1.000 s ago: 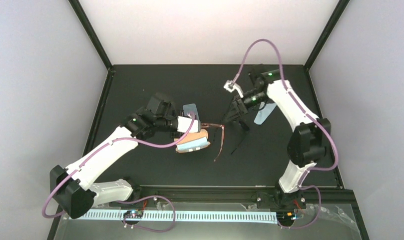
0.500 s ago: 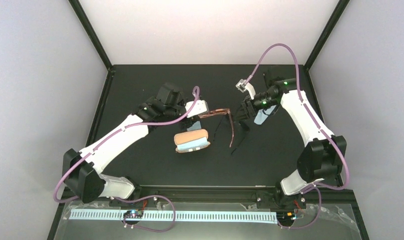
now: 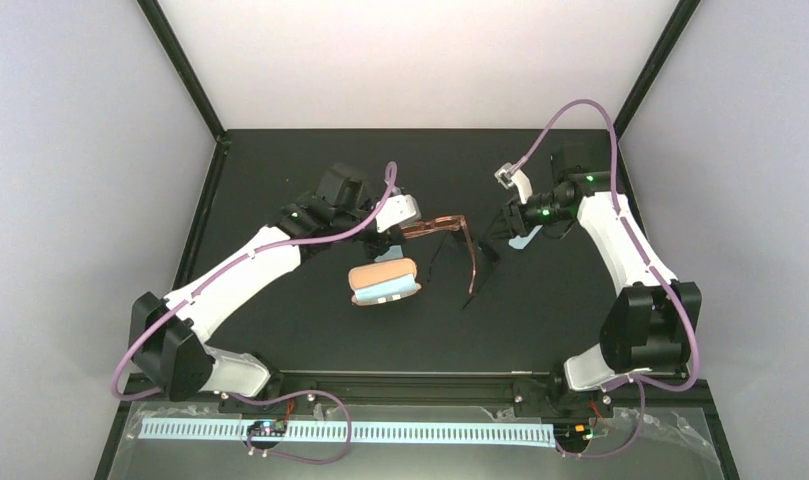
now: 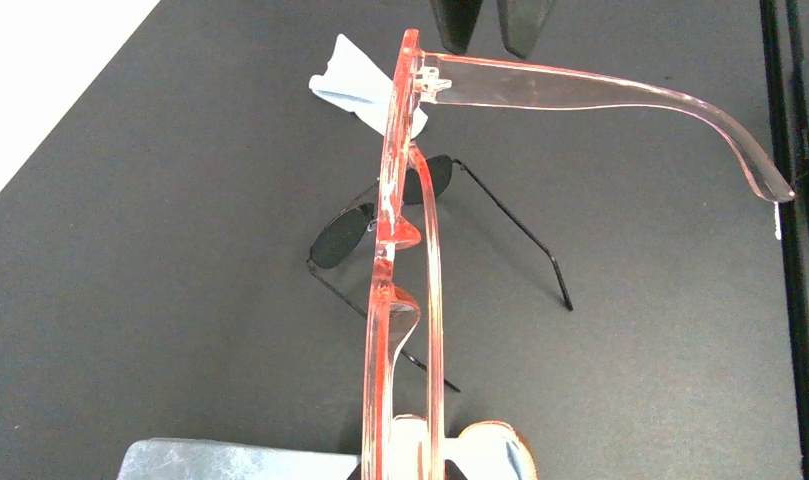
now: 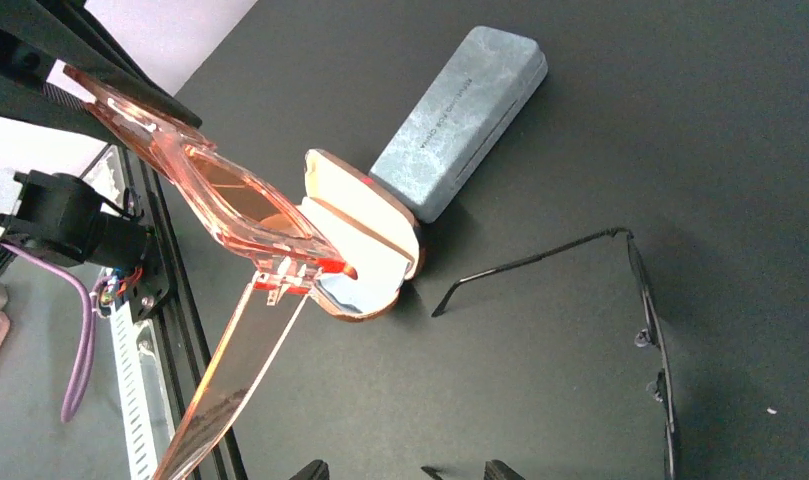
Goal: Organize the sunglasses
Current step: Fold the sunglasses.
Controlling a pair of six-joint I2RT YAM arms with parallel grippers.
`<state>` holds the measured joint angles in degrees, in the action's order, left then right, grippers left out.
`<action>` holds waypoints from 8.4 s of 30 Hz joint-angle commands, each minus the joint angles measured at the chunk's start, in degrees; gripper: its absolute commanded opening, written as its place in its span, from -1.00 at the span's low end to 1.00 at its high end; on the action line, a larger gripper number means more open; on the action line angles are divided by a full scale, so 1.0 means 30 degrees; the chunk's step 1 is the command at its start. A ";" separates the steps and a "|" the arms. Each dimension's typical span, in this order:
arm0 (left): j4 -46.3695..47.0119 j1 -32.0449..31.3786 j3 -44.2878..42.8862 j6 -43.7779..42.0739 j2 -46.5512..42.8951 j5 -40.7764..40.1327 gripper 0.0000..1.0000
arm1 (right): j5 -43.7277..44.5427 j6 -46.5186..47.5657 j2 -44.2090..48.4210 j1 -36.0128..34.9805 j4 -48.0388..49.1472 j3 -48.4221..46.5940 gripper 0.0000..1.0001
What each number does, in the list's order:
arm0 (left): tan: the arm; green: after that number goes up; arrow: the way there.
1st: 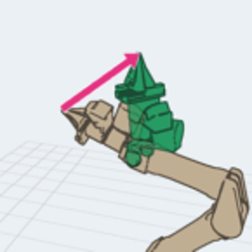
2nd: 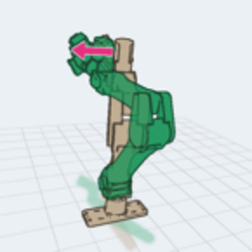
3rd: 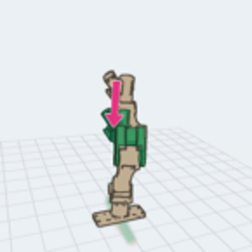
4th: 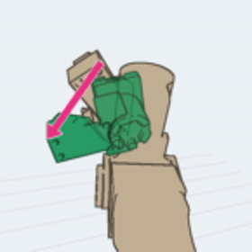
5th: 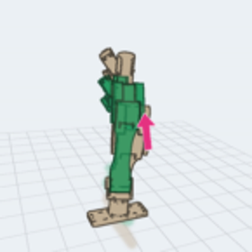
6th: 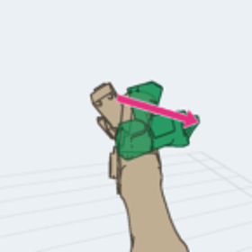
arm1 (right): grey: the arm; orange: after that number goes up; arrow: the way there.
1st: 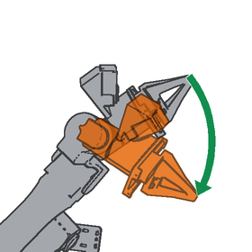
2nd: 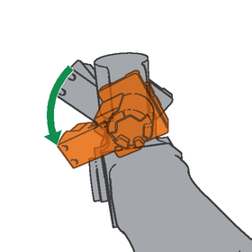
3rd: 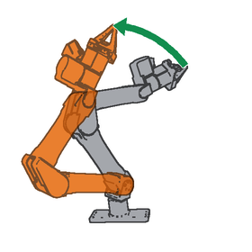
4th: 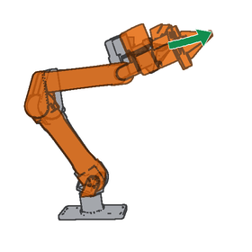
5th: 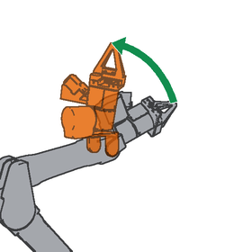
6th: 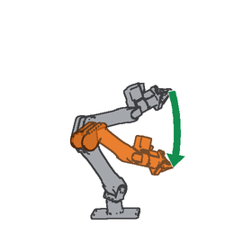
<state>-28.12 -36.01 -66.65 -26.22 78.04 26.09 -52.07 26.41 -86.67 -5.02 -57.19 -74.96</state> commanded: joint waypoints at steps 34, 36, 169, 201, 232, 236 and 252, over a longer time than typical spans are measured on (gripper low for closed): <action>-0.0243 0.0100 -0.3894 0.3336 0.3914 0.5335 -0.67 | 0.2703 -0.3721 0.0945 -0.2135 0.3643 -0.0012 -0.06; -0.0207 0.0102 -0.3855 0.3522 0.3913 0.5613 -0.67 | 0.2997 -0.3725 0.1274 -0.2161 0.3946 0.0250 -0.02; 0.0787 -0.1073 -0.0825 -1.2526 -0.0831 0.0230 0.79 | 0.2998 -0.4060 -0.0753 -0.7175 0.1208 -0.2953 -0.68; 0.3867 -0.4376 0.1329 -1.4922 0.0375 -0.7410 0.11 | -0.1032 -0.2286 -0.2281 -0.7439 -0.0743 -0.3096 -0.68; 0.4573 -0.3110 0.2856 -1.1823 -0.1167 -0.4206 -0.31 | -0.0383 -0.0557 -0.0065 -0.5396 -0.0798 -0.2818 0.44; 0.4503 -0.2605 0.2653 -1.0943 -0.1148 -0.3208 -0.31 | -0.1298 -0.0095 0.1042 -0.4807 -0.0721 -0.3150 0.58; 0.4514 -0.0662 0.0098 -0.1762 -0.0513 0.5026 -0.34 | -0.3464 -0.1523 0.7204 -0.3338 0.9002 0.1638 0.79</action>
<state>-16.12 -38.33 -62.63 -42.33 75.75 31.33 -58.61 22.35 -65.32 -15.14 -39.42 -72.86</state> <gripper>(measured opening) 0.443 0.894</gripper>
